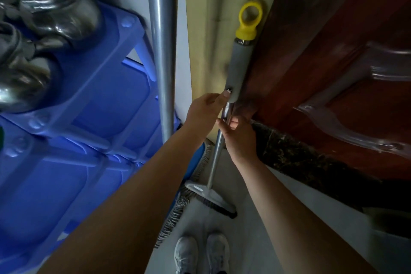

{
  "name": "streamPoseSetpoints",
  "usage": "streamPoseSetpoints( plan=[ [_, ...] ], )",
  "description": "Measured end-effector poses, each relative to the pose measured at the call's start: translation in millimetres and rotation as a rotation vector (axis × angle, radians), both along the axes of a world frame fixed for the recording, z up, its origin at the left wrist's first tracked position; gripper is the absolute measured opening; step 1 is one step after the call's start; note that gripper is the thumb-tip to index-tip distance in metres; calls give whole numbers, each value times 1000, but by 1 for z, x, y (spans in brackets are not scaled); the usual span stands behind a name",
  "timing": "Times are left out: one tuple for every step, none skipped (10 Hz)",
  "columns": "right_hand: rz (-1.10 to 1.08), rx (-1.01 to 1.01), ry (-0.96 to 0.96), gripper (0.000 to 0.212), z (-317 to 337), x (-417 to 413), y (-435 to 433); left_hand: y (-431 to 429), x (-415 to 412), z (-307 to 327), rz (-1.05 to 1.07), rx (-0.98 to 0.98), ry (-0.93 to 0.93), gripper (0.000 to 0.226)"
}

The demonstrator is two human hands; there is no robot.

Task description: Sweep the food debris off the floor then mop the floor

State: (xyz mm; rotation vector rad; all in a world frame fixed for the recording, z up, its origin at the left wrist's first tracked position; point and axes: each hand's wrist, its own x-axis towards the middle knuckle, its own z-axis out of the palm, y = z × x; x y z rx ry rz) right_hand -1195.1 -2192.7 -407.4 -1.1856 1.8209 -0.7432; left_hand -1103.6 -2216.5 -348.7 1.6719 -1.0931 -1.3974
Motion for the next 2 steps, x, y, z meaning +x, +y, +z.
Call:
streamPoseSetpoints(
  plan=[
    [54,2,-8,58,0,-4,4,12,5,1,-8,6,-39,48],
    [17,-3,-28,61,8,-10,11,25,11,3,28,40,-39,52]
  ],
)
